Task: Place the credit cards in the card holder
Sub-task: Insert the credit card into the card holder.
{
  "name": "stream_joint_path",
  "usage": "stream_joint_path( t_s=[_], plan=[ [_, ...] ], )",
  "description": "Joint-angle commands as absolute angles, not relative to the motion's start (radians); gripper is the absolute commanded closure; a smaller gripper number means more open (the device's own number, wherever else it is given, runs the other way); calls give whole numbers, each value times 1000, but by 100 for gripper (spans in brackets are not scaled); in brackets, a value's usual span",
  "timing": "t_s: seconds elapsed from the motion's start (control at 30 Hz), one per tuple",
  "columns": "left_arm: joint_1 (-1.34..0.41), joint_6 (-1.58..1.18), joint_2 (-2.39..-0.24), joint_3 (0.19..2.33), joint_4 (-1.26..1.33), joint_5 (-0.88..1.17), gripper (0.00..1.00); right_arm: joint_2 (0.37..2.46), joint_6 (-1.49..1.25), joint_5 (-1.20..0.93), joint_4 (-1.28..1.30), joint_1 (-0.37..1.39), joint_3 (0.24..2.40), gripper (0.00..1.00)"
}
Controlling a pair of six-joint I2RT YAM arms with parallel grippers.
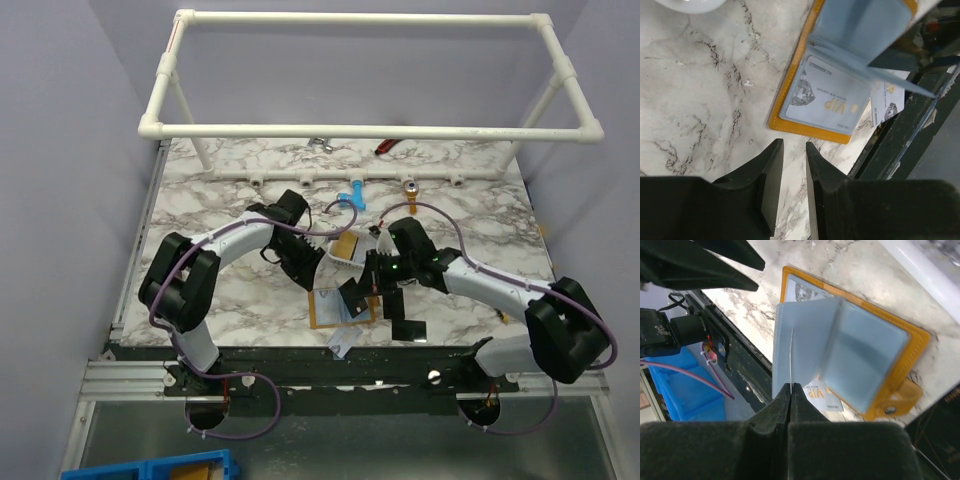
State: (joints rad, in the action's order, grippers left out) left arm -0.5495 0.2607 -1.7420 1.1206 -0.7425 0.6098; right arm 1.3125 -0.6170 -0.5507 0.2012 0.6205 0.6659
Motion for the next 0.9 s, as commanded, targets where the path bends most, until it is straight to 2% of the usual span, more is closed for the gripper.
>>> stream_joint_path(
  t_s=[0.0,0.17,0.37,0.6,0.87],
  plan=[
    [-525,385,-1650,1145,-790,713,74,1430,-584,-598,144,663,732,99],
    [-520,505,-1586,1136,-817,737,71,1537,-565,-594,121,686,762,99],
    [-552,620,-1568,1128,-811,730,70,1549,-561,-525,112,684,743,99],
    [-714,708,-1545,1013,-671,530,70,1527,-583,-489,70,684,690,99],
    [-796,751,-1559,973,-583,415,70,1497,-590,-520,54,667,628,99]
  ],
)
